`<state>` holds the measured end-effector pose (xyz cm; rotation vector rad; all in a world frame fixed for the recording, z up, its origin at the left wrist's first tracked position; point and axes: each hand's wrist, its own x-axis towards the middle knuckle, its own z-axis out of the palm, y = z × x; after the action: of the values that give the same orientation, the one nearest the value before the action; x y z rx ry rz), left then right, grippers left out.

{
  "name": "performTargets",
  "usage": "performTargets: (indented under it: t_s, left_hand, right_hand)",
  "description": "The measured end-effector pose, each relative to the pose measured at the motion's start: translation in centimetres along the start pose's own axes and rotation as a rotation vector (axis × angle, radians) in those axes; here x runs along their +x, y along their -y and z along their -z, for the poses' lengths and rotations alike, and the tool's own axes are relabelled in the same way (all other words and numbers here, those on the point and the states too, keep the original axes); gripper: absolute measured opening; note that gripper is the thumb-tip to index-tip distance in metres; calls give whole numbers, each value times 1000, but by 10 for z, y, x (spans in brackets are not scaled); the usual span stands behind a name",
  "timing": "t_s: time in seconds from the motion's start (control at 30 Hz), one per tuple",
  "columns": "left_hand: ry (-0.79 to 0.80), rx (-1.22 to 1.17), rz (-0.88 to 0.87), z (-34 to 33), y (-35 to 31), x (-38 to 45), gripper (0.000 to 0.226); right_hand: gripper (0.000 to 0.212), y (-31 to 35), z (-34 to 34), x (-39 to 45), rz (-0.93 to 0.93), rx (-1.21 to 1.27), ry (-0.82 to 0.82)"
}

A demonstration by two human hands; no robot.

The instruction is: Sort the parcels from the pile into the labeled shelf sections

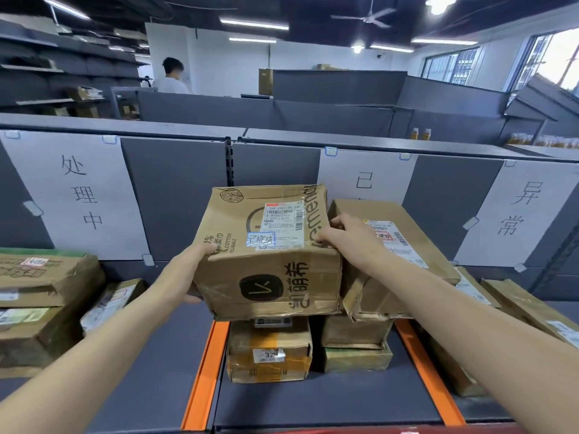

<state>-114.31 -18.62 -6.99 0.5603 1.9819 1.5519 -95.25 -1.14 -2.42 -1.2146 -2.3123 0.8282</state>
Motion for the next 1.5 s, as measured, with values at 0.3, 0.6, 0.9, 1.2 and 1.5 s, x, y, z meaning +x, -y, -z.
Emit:
performTargets:
  t_s: [0.3,0.6,0.9,1.2,1.5]
  left_hand:
    - [-33,60,-85,11,-16,3,27]
    - [-42,-14,-30,1,-12,0,27]
    - [-14,-114,2,-9,2,-5,30]
    - [-9,-111,-78,-5,6,-9,41]
    - [-4,-87,-77,0,7,-8,53]
  right_hand:
    - [64,11,-2,-3,40,149,84]
    - [51,11,2,4,32,206,64]
    - [36,-6,10,6,15,134,-4]
    - [42,-14,7,8,59,96,-38]
    - [59,-11,8,4,47,99,-42]
